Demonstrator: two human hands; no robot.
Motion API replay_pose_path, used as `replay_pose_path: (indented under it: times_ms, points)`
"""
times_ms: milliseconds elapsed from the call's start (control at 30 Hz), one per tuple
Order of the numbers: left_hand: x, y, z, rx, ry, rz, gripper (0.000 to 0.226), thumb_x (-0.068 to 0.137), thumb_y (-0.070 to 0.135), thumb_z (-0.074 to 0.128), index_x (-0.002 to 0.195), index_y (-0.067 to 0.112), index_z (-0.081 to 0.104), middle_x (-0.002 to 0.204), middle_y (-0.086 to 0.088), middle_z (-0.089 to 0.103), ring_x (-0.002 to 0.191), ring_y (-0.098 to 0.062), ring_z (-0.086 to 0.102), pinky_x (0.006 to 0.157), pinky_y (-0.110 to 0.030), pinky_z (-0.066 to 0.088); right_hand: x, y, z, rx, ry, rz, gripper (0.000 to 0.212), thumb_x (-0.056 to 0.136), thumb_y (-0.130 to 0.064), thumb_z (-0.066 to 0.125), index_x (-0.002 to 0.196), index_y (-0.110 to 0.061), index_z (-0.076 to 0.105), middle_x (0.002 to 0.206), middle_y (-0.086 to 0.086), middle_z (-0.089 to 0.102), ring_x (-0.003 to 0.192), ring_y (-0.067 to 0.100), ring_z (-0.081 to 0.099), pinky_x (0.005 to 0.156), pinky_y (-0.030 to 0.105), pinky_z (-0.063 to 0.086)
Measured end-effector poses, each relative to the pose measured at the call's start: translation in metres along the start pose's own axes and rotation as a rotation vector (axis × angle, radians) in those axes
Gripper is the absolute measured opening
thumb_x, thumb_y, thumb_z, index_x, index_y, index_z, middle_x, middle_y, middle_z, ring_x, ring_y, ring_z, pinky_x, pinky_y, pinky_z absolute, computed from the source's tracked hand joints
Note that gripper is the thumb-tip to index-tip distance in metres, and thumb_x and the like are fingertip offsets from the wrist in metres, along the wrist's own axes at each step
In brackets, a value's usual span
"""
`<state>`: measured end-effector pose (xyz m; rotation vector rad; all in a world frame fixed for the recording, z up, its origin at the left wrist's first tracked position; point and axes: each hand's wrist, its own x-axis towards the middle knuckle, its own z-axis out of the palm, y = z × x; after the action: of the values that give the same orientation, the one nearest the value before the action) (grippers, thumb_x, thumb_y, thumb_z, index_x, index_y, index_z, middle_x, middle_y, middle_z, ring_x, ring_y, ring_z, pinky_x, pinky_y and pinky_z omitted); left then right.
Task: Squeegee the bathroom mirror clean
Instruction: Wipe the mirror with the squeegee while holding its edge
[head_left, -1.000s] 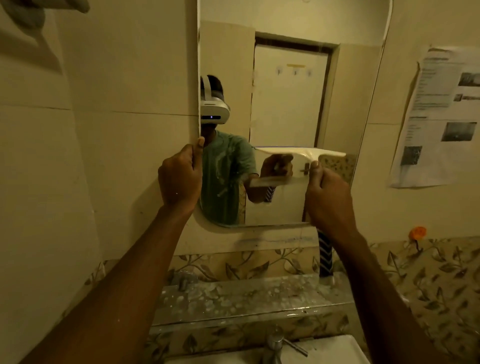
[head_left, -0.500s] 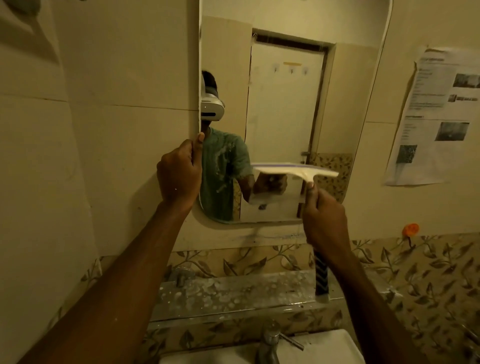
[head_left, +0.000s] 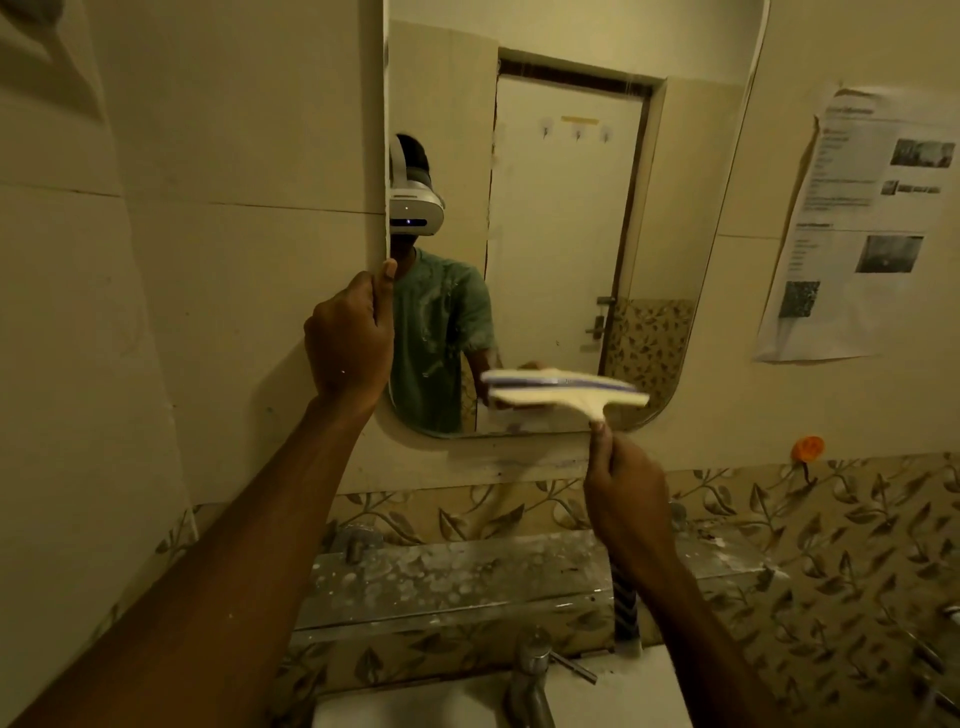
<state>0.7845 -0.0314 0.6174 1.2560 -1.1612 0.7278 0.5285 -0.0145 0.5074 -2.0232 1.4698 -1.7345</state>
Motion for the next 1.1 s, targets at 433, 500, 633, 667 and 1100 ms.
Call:
replay_pose_path:
  times_ms: [433,500,633,667,1100]
  points:
    - [0.0,0.001,-0.001,-0.031,-0.026,-0.04,0.047,0.1,0.04,0.042,0.07,0.007,0.056,0.052,-0.003,0.048,0.042,-0.015,0.04,0.042,-0.021,0.022,-0.031,0.037,0.014,-0.051,-0.007,0.049,0.039,0.101,-0.038,0.031,0.076,-0.022,0.055,0.053,-0.006,0.054,0.051,0.008,0.055,0.037,0.016,0.036]
    - [0.003,0.001,-0.004,-0.05,-0.047,-0.053,0.047,0.099,0.042,0.043,0.065,0.01,0.053,0.05,-0.003,0.047,0.039,-0.01,0.035,0.04,-0.02,0.021,-0.035,0.04,0.014,-0.084,-0.051,0.087,0.042,0.102,-0.039,0.03,0.077,-0.02,0.058,0.055,-0.004,0.056,0.047,0.008,0.053,0.04,0.021,0.038]
    - [0.019,0.002,-0.013,-0.124,-0.149,-0.11,0.061,0.096,0.057,0.032,0.058,0.012,0.051,0.048,-0.004,0.053,0.042,-0.02,0.052,0.042,-0.026,0.04,-0.036,0.03,0.007,-0.041,-0.047,0.107,0.042,0.102,-0.038,0.032,0.07,-0.022,0.054,0.052,-0.003,0.053,0.045,0.006,0.052,0.036,0.016,0.033]
    - [0.025,0.003,-0.016,-0.112,-0.132,-0.118,0.06,0.096,0.057,0.031,0.058,0.015,0.05,0.048,-0.002,0.052,0.043,-0.019,0.053,0.044,-0.024,0.04,-0.031,0.023,0.002,-0.014,-0.018,0.102,0.041,0.102,-0.036,0.033,0.067,-0.025,0.05,0.05,-0.004,0.05,0.045,0.002,0.051,0.034,0.016,0.034]
    - [0.178,0.077,-0.026,-0.256,0.153,-0.189,0.048,0.101,0.036,0.035,0.088,0.003,0.068,0.086,-0.014,0.07,0.078,-0.024,0.061,0.062,-0.024,0.03,0.153,-0.128,-0.054,0.184,0.124,-0.07,0.045,0.103,-0.037,0.029,0.069,-0.018,0.051,0.057,0.001,0.053,0.033,0.002,0.051,0.03,0.016,0.04]
